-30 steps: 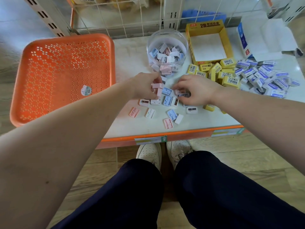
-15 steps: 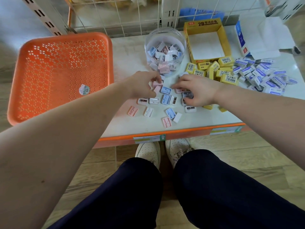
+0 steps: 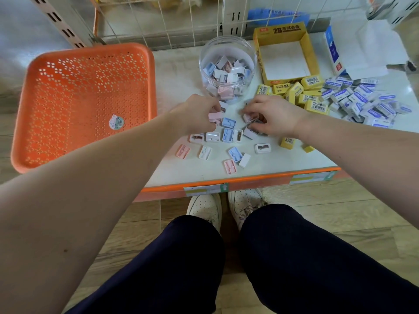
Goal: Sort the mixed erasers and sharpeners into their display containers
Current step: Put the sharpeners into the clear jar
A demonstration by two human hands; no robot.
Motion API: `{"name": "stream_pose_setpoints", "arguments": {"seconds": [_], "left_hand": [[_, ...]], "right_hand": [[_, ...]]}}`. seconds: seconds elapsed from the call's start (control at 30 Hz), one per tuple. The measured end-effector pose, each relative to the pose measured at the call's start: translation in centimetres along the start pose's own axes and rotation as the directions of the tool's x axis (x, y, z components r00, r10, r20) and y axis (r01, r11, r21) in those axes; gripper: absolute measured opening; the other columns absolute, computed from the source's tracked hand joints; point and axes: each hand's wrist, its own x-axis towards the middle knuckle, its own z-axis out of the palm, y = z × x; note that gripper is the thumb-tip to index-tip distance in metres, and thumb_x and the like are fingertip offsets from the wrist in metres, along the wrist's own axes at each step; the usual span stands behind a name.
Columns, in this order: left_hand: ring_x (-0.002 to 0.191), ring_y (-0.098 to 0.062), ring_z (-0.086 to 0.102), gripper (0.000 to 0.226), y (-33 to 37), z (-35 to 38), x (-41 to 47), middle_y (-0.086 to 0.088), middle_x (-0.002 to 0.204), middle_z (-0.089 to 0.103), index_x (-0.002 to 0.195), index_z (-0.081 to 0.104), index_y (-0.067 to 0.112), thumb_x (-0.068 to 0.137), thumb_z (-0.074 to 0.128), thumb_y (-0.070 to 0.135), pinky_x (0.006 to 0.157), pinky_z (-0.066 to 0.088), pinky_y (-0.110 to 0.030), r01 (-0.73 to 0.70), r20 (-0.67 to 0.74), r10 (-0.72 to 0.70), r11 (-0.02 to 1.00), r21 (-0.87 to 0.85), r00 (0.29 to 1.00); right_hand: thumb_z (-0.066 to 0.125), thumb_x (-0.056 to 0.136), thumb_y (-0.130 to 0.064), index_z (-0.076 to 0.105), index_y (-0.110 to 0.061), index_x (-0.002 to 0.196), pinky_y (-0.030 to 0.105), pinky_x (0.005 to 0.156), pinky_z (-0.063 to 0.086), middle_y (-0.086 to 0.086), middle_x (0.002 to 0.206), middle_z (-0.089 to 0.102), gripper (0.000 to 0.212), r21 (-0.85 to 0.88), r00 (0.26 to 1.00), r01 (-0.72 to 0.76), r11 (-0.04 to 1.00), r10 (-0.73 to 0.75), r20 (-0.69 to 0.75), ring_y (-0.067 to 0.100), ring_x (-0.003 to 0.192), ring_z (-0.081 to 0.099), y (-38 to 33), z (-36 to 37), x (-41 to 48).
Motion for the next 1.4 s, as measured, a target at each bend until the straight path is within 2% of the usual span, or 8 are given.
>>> {"name": "stream_pose_setpoints", "arguments": {"seconds": [0.27, 0.4, 0.57, 0.7, 0.83, 1.0, 1.2, 1.4], "left_hand": [[0.08, -0.006, 0.052, 0.037, 0.2, -2.0, -1.3, 0.019, 0.079, 0.053, 0.114, 0.064, 0.019, 0.078, 0.066, 0.012, 0.075, 0.039, -0.016, -0.001, -0.043, -0.007, 0.982, -0.19, 0.999], [0.071, 0.0, 0.054, 0.033, 0.3, -3.3, -1.0, 0.01, 0.092, 0.06, 0.108, 0.065, 0.022, 0.077, 0.064, 0.01, 0.062, 0.038, -0.003, -0.012, -0.046, -0.001, 0.958, -0.286, 0.999], [0.071, -0.003, 0.057, 0.027, 1.0, -5.7, -0.5, 0.005, 0.092, 0.056, 0.11, 0.06, 0.014, 0.085, 0.059, 0.002, 0.061, 0.052, -0.01, -0.018, -0.053, -0.015, 0.821, -0.571, 0.998], [0.075, -0.005, 0.058, 0.025, 1.3, -5.9, 0.4, 0.009, 0.092, 0.055, 0.103, 0.058, 0.017, 0.083, 0.061, 0.002, 0.069, 0.055, -0.018, -0.137, -0.267, -0.036, 0.791, -0.596, 0.963], [0.091, -0.017, 0.064, 0.031, 1.7, -5.7, 1.6, 0.006, 0.101, 0.059, 0.111, 0.061, 0.013, 0.08, 0.063, 0.01, 0.085, 0.054, -0.029, -0.149, -0.401, -0.086, 0.841, -0.52, 0.912], [0.087, -0.006, 0.06, 0.035, 2.5, -6.0, 2.3, 0.011, 0.102, 0.059, 0.117, 0.061, 0.018, 0.082, 0.063, 0.017, 0.066, 0.038, 0.001, -0.113, -0.48, -0.17, 0.855, -0.506, 0.861], [0.089, -0.014, 0.066, 0.03, 1.7, -5.6, 1.7, 0.008, 0.101, 0.062, 0.112, 0.064, 0.016, 0.085, 0.054, 0.009, 0.084, 0.054, -0.031, -0.083, -0.495, -0.251, 0.825, -0.558, 0.832], [0.085, -0.019, 0.062, 0.032, -0.1, -5.4, 1.4, 0.0, 0.095, 0.059, 0.116, 0.056, 0.014, 0.086, 0.048, 0.01, 0.082, 0.055, -0.035, 0.164, -0.358, -0.496, 0.736, -0.656, 0.791]], "right_hand": [[0.061, 0.084, -0.013, 0.058, -0.009, 0.125, 0.025, 0.096, 0.034, 0.01, 0.124, 0.052, 0.042, 0.062, 0.996, 0.01, 0.998, -0.004, -0.09, 0.023, 0.114, 0.05, -0.7, -1.0, -0.4], [0.062, 0.083, -0.011, 0.062, -0.009, 0.12, 0.023, 0.092, 0.036, 0.008, 0.119, 0.056, 0.037, 0.072, 0.989, 0.064, 0.995, -0.054, -0.138, 0.022, 0.108, 0.054, -1.2, -1.4, -0.3], [0.063, 0.08, -0.011, 0.068, -0.01, 0.107, 0.024, 0.086, 0.043, 0.006, 0.108, 0.062, 0.027, 0.118, 0.944, 0.124, 0.985, -0.08, -0.321, 0.019, 0.095, 0.06, -1.9, -2.7, 0.1], [0.062, 0.077, -0.011, 0.069, -0.008, 0.1, 0.025, 0.08, 0.049, 0.009, 0.099, 0.064, 0.024, 0.171, 0.884, 0.155, 0.973, -0.059, -0.463, 0.015, 0.085, 0.058, -2.4, -4.5, 0.7], [0.057, 0.081, -0.018, 0.069, -0.012, 0.099, 0.018, 0.08, 0.047, 0.004, 0.098, 0.064, 0.023, 0.245, 0.784, 0.08, 0.966, 0.091, -0.614, 0.005, 0.085, 0.052, -2.3, -6.9, 2.0], [0.058, 0.085, -0.022, 0.065, -0.016, 0.105, 0.028, 0.089, 0.048, -0.005, 0.1, 0.053, 0.022, 0.447, 0.699, -0.038, 0.894, 0.343, -0.627, 0.014, 0.09, 0.06, -2.5, -7.9, 4.4], [0.052, 0.092, -0.022, 0.065, -0.018, 0.111, -0.003, 0.066, 0.034, -0.013, 0.095, 0.058, 0.023, 0.444, 0.755, -0.05, 0.894, 0.325, -0.57, -0.005, 0.068, 0.049, -3.2, -6.8, 4.5], [0.049, 0.093, -0.02, 0.067, -0.017, 0.104, -0.004, 0.062, 0.032, -0.011, 0.093, 0.061, 0.021, 0.428, 0.748, -0.113, 0.897, 0.36, -0.558, -0.004, 0.069, 0.052, -2.2, -6.3, 3.0]]}}
